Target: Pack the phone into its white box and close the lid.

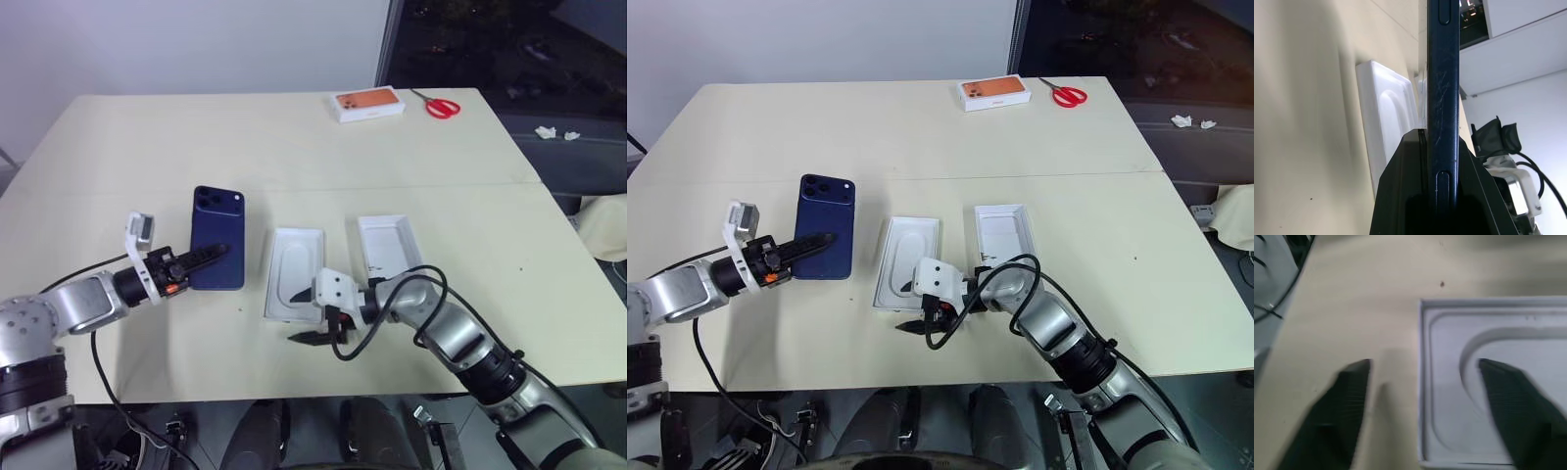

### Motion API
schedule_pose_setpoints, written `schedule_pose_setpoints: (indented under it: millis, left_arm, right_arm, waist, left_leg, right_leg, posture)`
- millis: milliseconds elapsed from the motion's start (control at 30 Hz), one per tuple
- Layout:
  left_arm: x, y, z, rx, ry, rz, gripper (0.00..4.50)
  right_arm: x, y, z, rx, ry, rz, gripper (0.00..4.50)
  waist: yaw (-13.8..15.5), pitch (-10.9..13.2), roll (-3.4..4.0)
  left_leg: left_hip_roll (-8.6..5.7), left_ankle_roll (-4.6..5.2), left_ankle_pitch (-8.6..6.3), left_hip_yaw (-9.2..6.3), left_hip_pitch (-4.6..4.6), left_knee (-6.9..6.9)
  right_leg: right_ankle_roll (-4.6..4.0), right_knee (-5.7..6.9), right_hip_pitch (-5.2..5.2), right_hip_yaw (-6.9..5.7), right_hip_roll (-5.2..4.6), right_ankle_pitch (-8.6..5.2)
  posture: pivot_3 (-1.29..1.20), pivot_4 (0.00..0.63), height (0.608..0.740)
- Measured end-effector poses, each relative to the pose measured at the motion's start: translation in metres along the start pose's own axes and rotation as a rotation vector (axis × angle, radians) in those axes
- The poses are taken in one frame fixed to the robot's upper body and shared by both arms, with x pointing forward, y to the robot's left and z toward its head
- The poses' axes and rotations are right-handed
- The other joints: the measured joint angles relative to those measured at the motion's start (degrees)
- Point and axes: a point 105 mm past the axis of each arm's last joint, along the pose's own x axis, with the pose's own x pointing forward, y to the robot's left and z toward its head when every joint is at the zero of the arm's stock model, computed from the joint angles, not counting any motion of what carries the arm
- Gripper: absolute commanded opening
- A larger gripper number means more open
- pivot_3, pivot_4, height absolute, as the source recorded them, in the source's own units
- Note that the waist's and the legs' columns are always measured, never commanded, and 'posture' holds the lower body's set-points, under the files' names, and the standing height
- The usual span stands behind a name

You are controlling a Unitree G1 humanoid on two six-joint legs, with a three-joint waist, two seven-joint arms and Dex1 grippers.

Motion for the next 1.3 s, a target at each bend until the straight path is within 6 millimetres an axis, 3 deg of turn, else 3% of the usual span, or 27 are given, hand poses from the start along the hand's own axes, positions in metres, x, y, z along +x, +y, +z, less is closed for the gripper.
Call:
schedule_pose_setpoints:
  millis: [700, 767, 1300]
  left_arm:
    - [0.007, -0.001, -0.004, 0.010, -0.002, 0.003, 0.00]
    - [0.007, -0.001, -0.004, 0.010, -0.002, 0.003, 0.00]
    - [0.012, -0.002, -0.006, 0.016, 0.000, -0.005, 0.00]
  right_arm:
    - [0.002, -0.002, -0.002, -0.131, 0.039, 0.030, 2.20]
    - [0.002, -0.002, -0.002, -0.137, 0.041, 0.028, 1.65]
    - [0.002, -0.004, -0.002, -0.161, 0.042, 0.030, 1.65]
  waist:
    - [0.1, 0.0, 0.00]
    - [0.1, 0.0, 0.00]
    - [0.1, 0.0, -0.01]
  left_leg:
    - [0.00, 0.00, 0.00, 0.00, 0.00, 0.04]
    - [0.00, 0.00, 0.00, 0.00, 0.00, 0.04]
    - [0.00, 0.00, 0.00, 0.00, 0.01, 0.05]
  right_leg:
    - [0.00, 0.01, 0.03, -0.01, 0.00, 0.00]
    - [0.00, 0.01, 0.03, -0.01, 0.01, 0.00]
    - [0.00, 0.01, 0.07, -0.02, 0.01, 0.00]
  posture:
    - [0.00, 0.150, 0.740]
    - [0.00, 0.150, 0.740]
    - [0.00, 0.150, 0.740]
